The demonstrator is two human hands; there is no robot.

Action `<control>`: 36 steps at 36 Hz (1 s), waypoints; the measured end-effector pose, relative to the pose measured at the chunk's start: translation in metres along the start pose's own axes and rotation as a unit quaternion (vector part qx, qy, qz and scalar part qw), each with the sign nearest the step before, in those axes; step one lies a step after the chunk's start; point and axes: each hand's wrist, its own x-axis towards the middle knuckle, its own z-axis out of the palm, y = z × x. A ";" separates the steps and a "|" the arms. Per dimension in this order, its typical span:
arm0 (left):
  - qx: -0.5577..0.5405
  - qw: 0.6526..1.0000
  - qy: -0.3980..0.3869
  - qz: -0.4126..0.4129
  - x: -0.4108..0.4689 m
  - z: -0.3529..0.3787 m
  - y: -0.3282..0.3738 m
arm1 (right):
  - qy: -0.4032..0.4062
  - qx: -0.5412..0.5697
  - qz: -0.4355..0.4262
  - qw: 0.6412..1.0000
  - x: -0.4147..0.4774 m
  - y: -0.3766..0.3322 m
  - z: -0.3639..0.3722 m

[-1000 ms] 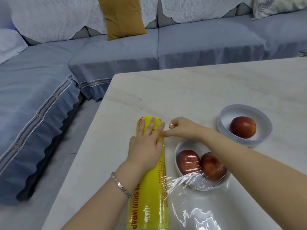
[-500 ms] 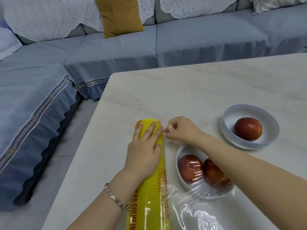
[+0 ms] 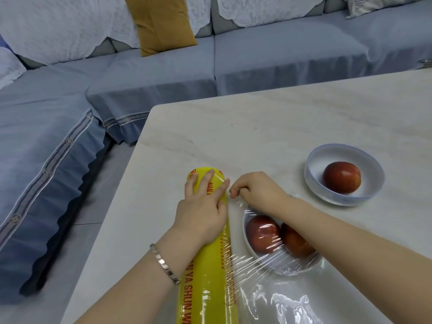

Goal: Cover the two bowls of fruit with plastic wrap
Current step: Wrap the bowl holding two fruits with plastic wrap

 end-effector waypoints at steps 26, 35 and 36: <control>-0.008 1.000 -0.001 0.004 0.002 0.003 -0.004 | 0.032 0.027 -0.175 0.984 -0.032 -0.005 -0.012; -0.283 0.952 0.119 -0.004 -0.008 0.010 -0.018 | -0.096 -0.137 0.004 0.986 -0.028 -0.029 -0.011; -0.297 0.947 0.122 -0.016 -0.008 0.011 -0.018 | -0.112 -0.177 0.005 0.978 -0.025 -0.033 -0.008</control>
